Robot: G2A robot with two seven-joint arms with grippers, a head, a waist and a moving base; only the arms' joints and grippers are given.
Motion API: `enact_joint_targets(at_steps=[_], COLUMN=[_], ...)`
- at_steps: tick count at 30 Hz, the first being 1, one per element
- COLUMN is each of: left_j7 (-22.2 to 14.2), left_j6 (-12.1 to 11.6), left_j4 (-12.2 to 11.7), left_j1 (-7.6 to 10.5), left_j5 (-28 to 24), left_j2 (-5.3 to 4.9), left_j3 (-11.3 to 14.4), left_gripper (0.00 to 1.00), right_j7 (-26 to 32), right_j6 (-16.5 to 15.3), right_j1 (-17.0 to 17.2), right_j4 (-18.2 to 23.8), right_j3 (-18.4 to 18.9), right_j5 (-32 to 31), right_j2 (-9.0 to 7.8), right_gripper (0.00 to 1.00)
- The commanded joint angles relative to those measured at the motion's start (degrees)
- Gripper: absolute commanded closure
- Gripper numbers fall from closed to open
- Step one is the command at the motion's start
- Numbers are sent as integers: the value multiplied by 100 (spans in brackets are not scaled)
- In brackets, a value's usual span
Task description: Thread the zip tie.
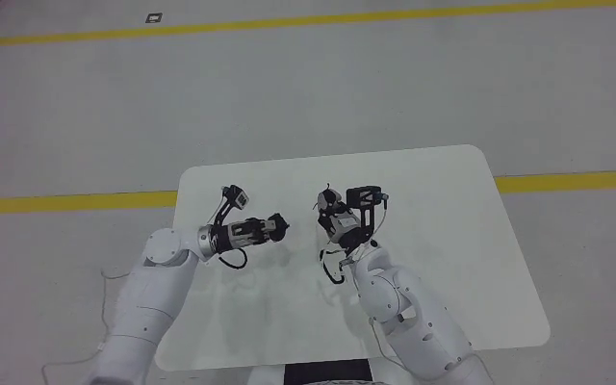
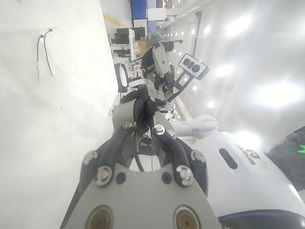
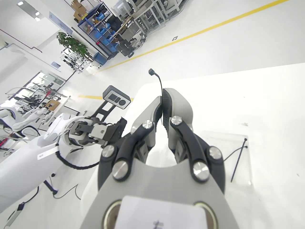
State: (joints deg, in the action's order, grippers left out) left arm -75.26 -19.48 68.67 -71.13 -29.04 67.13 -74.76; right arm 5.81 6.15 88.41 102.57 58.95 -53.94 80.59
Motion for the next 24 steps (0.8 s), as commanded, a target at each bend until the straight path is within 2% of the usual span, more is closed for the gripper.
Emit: enact_joint_targets(at_steps=[1,4,11,16,24], left_j7=[6,6,6,6,6], left_j6=[0,0,0,0,0], left_j4=[-1,-1,-1,-1,-1], left_j1=[1,1,1,1,1], left_j5=[3,3,3,3,3], left_j2=[-1,-1,-1,-1,-1], left_j3=[1,1,1,1,1], left_gripper=[100,100,100,100,100], right_j7=[0,-52,-87,-73,-73], right_j6=[0,-22,142,404,404], right_j1=[0,56,232,315,315], right_j4=[0,85,319,424,424], right_j3=[0,-103,-343,-479,-479], right_j5=[0,-156,-517,-669,-669], right_j2=[0,0,4,21,21], right_gripper=[100,100,100,100,100])
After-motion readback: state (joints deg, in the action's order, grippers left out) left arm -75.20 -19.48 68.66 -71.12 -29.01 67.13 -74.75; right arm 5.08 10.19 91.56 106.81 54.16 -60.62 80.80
